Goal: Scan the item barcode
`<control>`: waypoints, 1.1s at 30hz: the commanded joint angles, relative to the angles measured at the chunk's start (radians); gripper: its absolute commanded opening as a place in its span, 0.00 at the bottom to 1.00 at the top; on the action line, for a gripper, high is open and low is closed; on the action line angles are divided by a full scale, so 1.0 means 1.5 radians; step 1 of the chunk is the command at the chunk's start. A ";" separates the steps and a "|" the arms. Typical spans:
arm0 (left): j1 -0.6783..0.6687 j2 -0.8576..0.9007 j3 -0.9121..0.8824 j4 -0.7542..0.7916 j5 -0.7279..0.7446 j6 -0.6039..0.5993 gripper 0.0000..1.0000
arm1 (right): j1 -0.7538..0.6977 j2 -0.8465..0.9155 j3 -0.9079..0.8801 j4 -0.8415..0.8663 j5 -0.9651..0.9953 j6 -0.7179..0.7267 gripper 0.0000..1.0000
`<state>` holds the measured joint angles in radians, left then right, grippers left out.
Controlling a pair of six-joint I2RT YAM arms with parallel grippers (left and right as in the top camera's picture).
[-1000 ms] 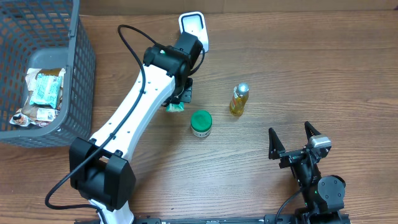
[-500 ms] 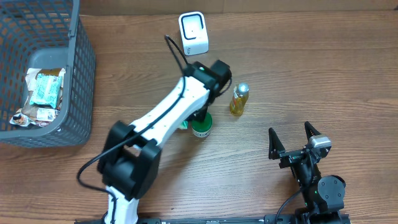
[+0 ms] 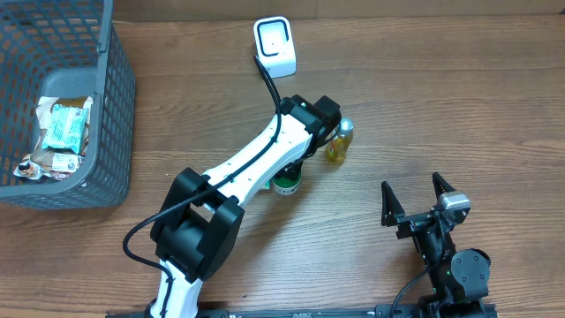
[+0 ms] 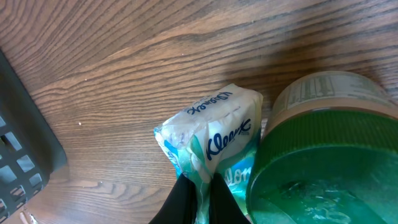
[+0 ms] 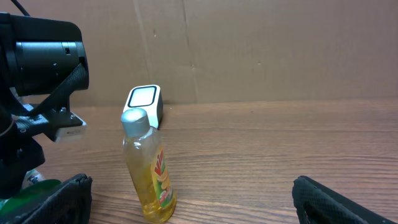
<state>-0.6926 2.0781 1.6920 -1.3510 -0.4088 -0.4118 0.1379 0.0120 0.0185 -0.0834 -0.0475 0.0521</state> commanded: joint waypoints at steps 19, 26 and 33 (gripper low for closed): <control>-0.001 -0.004 0.022 0.032 0.105 0.024 0.04 | -0.003 -0.006 -0.007 0.002 0.003 -0.001 1.00; -0.001 -0.004 0.024 0.032 0.081 0.036 0.04 | -0.003 -0.006 -0.007 0.002 0.003 -0.001 1.00; 0.004 -0.007 0.043 0.006 -0.095 0.035 0.04 | -0.003 -0.006 -0.007 0.002 0.003 -0.001 1.00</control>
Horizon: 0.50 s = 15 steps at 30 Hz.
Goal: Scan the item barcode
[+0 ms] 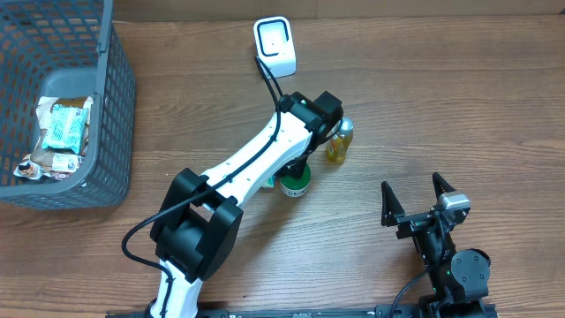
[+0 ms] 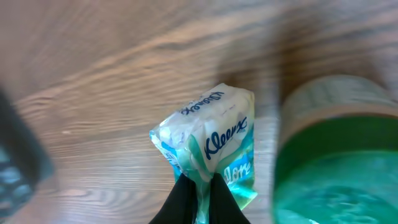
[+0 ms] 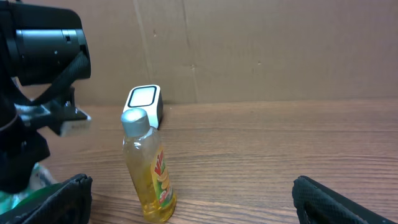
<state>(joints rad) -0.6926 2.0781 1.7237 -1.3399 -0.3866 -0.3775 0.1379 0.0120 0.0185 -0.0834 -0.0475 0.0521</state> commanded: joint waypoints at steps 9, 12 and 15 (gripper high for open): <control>0.048 -0.007 0.021 0.035 -0.168 0.029 0.04 | -0.003 -0.006 -0.007 0.002 0.003 -0.001 1.00; 0.060 -0.007 0.020 0.053 -0.166 0.072 0.04 | -0.003 -0.006 -0.007 0.002 0.003 -0.001 1.00; 0.070 -0.007 0.017 0.073 -0.167 0.102 0.04 | -0.003 -0.006 -0.007 0.002 0.003 -0.001 1.00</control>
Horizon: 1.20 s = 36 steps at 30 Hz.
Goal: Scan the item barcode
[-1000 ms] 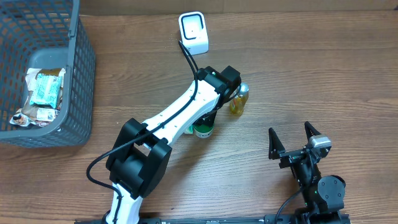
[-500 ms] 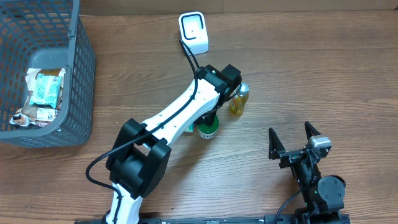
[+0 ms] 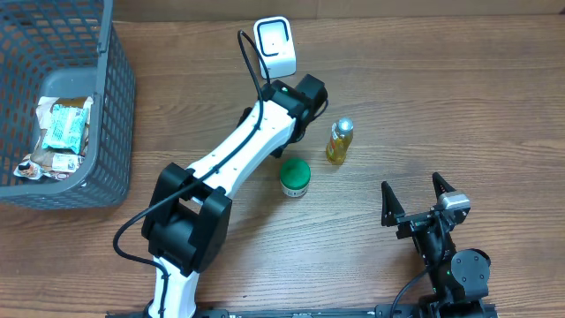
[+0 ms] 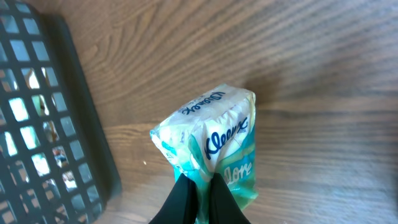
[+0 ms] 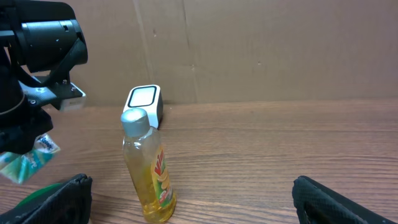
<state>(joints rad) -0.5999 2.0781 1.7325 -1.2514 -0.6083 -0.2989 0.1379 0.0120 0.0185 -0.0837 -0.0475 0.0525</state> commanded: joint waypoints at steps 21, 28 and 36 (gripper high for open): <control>0.018 -0.003 -0.130 0.143 -0.056 0.122 0.04 | -0.003 -0.006 -0.007 0.002 0.003 -0.001 1.00; 0.018 -0.003 -0.149 0.163 -0.042 0.108 0.04 | -0.003 -0.006 -0.007 0.002 0.003 -0.001 1.00; 0.018 -0.003 -0.150 0.171 0.008 0.107 0.04 | -0.003 -0.006 -0.007 0.002 0.003 -0.001 1.00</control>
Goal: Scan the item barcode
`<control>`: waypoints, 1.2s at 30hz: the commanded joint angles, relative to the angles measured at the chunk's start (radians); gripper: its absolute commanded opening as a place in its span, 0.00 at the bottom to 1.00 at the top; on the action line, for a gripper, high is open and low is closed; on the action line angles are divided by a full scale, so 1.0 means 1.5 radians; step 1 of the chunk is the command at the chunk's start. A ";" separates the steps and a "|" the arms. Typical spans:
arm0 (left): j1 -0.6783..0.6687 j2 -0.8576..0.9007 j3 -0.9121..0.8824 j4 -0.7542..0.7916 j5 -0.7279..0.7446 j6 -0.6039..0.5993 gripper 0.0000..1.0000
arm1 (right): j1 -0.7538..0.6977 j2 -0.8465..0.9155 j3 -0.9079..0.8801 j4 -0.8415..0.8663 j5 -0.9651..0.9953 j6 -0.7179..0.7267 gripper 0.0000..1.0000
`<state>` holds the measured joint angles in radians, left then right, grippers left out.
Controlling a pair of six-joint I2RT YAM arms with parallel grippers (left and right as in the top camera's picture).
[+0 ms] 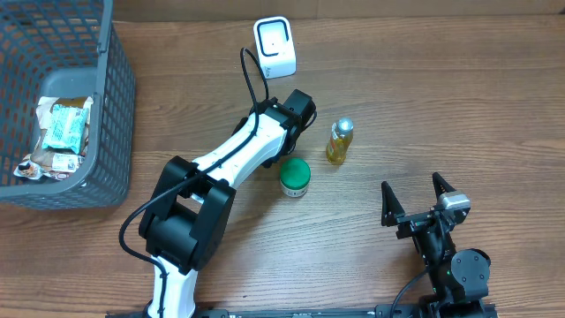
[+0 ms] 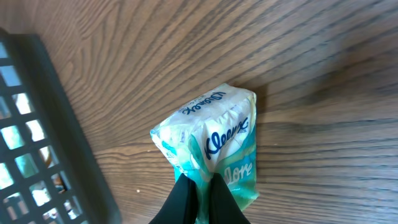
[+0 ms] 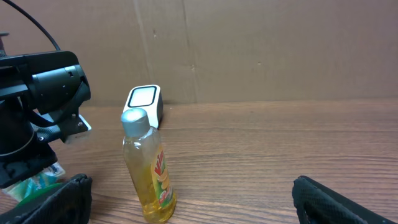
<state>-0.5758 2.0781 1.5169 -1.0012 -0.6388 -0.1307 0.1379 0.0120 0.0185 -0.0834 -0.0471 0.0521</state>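
Note:
A white and teal Kleenex tissue pack [image 2: 210, 146] hangs over the wood table, and my left gripper [image 2: 200, 182] is shut on its lower edge. From overhead the left wrist [image 1: 294, 108] covers the pack; it stands a short way in front of the white barcode scanner [image 1: 274, 44]. The right wrist view shows the pack [image 3: 36, 182] low at the left, below the left wrist, and the scanner [image 3: 145, 102] behind. My right gripper [image 1: 422, 201] stands open at the front right with nothing in it.
A yellow bottle with a silver cap [image 1: 339, 141] stands right of the left wrist. A green-lidded jar [image 1: 294, 177] sits just in front of it. A grey mesh basket [image 1: 119, 106] with several packets fills the far left. The scanner's black cable runs along the left arm.
The left wrist has shifted a little away from the scanner toward the front, with the tissue pack still in its grip and lower in the right wrist view. The right arm has not moved.
My left gripper first held the tissue pack low beside the green-lidded jar, close to the yellow bottle. It was then still by the jar, then up near the scanner with the jar uncovered. Now it stands slightly back from the scanner, still holding the pack.

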 commanded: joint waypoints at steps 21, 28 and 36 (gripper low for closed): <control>0.002 -0.004 -0.006 0.005 0.112 -0.006 0.36 | -0.003 -0.006 -0.007 0.002 0.003 -0.001 1.00; 0.011 -0.004 0.029 -0.038 0.113 -0.059 0.38 | -0.003 -0.006 -0.007 0.002 0.003 -0.001 1.00; 0.040 -0.004 0.065 -0.060 0.173 -0.061 0.63 | -0.003 -0.006 -0.007 0.002 0.003 -0.001 1.00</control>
<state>-0.5388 2.0781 1.5936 -1.0927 -0.4358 -0.2016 0.1379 0.0116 0.0185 -0.0837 -0.0475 0.0521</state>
